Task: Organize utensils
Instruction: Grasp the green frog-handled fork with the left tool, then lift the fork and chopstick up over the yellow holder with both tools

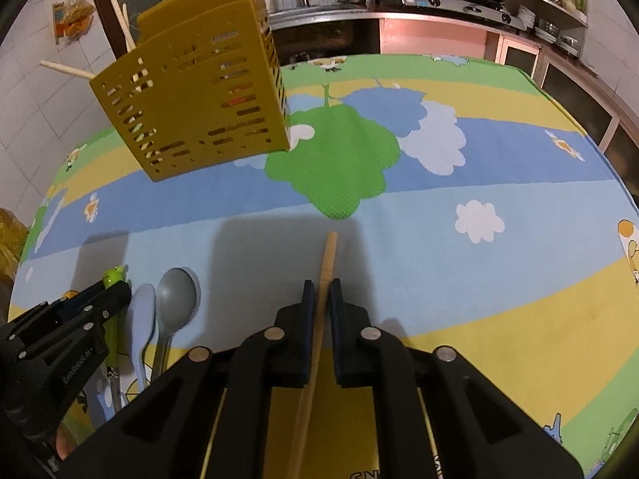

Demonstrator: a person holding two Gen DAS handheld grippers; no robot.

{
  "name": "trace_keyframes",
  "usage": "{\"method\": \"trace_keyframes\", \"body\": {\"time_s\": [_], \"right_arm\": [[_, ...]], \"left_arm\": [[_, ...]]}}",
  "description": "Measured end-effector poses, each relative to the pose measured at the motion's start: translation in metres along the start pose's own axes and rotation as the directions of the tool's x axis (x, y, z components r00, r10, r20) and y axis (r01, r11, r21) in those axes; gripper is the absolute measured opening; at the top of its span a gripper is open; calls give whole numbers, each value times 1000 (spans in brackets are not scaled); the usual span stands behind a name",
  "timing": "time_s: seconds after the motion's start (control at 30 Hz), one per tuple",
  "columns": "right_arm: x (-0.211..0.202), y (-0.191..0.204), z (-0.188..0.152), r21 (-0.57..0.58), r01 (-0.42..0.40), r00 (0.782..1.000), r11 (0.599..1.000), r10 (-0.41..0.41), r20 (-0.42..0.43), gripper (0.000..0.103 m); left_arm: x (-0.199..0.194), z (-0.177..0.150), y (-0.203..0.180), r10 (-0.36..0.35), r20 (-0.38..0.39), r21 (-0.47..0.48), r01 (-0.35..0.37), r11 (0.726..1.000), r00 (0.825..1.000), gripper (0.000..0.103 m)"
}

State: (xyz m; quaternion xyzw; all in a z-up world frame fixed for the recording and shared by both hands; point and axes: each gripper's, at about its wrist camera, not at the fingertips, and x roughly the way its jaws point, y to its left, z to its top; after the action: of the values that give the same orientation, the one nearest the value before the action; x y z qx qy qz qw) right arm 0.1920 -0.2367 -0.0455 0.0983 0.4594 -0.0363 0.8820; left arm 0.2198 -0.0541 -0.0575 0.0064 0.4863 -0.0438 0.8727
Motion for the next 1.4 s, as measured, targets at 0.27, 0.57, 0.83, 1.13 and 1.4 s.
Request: {"method": "trace_keyframes", "body": {"time_s": [0.27, 0.57, 0.83, 1.13, 1.4], "right_arm": [[-47, 0, 5, 9, -67, 981, 998, 65, 182, 6], [-113, 5, 9, -49, -102, 889, 994, 113, 444, 6], [-106, 10, 13, -75, -68, 916, 995, 92, 391, 6], [-29, -5, 21, 11, -9, 985, 1000, 7, 172, 7], [2, 1, 25, -4, 24, 994, 1000, -23, 107, 11]], "left_arm": [[-38, 4, 10, -43, 126, -21, 46, 999, 991, 18], [-107, -2, 9, -22, 376, 3, 23, 1000, 926, 16], [-125, -5, 16, -34, 424, 4, 36, 999, 905, 16], [-75, 36, 29, -42, 278, -33, 54, 998, 960, 16], [-53, 48, 31, -25, 235, -13, 29, 999, 972, 16]]}}
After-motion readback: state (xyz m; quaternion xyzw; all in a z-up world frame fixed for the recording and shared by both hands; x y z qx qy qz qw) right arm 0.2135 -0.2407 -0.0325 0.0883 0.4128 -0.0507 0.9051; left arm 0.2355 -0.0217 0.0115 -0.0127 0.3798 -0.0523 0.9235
